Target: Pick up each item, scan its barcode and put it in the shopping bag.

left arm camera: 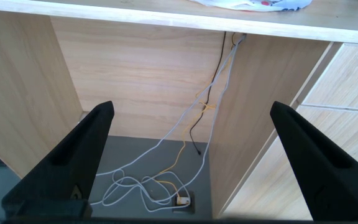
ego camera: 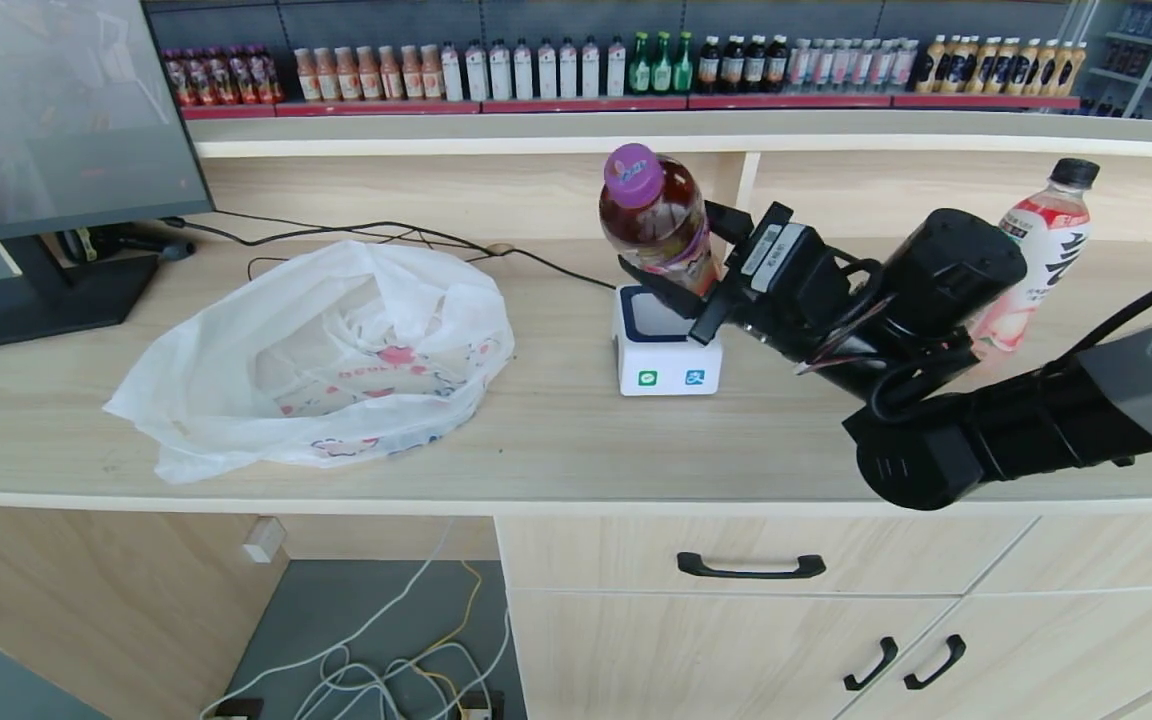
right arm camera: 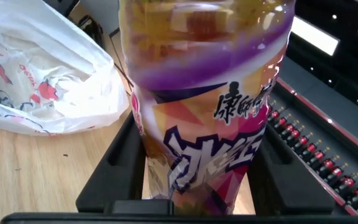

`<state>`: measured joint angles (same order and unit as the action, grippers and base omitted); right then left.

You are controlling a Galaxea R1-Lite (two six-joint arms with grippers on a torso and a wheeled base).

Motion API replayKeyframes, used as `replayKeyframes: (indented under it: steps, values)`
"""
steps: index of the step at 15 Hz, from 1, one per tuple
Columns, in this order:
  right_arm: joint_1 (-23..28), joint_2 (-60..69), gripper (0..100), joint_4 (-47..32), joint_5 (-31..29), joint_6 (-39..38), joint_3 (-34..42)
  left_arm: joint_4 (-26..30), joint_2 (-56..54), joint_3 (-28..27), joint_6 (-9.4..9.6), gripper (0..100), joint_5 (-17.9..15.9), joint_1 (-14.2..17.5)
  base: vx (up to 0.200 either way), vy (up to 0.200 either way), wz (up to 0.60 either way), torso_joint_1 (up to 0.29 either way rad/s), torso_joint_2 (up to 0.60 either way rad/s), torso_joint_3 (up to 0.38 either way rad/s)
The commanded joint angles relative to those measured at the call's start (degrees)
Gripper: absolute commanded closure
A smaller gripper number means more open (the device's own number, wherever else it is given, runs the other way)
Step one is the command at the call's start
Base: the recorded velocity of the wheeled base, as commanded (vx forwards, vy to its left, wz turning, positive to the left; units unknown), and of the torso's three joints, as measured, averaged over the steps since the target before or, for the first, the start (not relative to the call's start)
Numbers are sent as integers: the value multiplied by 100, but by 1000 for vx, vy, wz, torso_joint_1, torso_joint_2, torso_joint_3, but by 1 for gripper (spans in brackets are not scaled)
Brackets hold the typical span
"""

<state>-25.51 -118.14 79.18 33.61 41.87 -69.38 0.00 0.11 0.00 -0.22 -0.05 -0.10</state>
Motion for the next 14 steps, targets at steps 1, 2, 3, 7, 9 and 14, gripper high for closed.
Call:
replayKeyframes:
  steps: [1,2,3,7,9,14]
  values:
    - [11,458,100,-8,-258,-285,240,0,-2,0,4,0,-4,1,0,0,0,0,0,0]
    - [-6,555,100,-8,-434,-426,311,0,-2,0,13,0,-4,-8,0,0,0,0,0,0]
    - [-24,634,100,-34,-601,-566,355,0,-2,0,13,0,-4,-8,0,0,0,0,0,0]
    - [-112,1188,100,-16,-1339,-1243,1049,0,-2,0,4,0,-4,1,0,0,0,0,0,0]
    - [-199,1504,100,10,-1621,-1735,1436,0,-2,0,4,0,-4,1,0,0,0,0,0,0]
    - [-243,1953,100,643,-2948,-2983,2526,0,-2,0,-4,0,5,1,0,0,0,0,0,0]
